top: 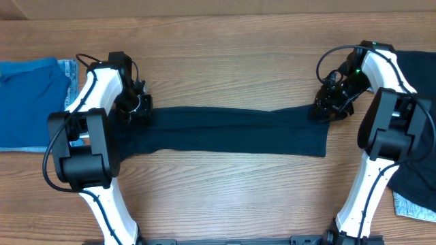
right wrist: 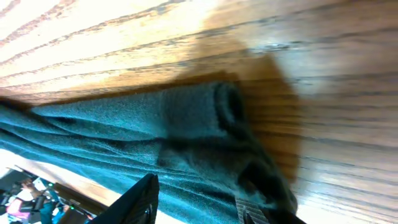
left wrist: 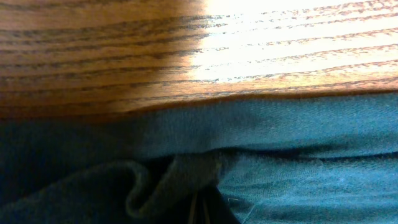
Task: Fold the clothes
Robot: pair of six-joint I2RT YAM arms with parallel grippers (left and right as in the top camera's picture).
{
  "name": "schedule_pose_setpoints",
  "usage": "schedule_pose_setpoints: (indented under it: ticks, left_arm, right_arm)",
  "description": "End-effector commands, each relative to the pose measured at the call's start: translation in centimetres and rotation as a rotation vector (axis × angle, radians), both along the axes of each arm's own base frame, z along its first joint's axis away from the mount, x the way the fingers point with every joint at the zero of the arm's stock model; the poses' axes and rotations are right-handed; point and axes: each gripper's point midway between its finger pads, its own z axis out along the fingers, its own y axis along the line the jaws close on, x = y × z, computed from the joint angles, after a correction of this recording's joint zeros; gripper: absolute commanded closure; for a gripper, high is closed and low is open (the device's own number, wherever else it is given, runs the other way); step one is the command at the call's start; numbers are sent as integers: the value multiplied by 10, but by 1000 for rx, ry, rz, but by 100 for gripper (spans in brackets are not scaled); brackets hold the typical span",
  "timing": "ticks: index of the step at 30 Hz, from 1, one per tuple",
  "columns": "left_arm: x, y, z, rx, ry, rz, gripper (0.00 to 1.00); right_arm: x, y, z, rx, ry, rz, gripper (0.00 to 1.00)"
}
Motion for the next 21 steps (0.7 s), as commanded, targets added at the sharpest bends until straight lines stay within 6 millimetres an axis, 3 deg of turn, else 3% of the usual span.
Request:
schedule_pose_setpoints:
  ticks: [1, 10, 17, 21]
  left_arm:
    - [-7, 20, -14, 67, 37, 28, 93]
    - [-7, 20, -14, 67, 38, 28, 93]
    - [-7, 20, -14, 67, 38, 28, 93]
    - [-7, 20, -14, 67, 38, 28, 93]
  right_arm:
    - [-1, -38, 7, -68, -24, -51, 52]
    - [5, -49, 22, -64, -46, -85, 48]
    - [1, -19, 41, 142, -70, -51, 46]
    - [-6, -17, 35, 149, -45, -52, 39]
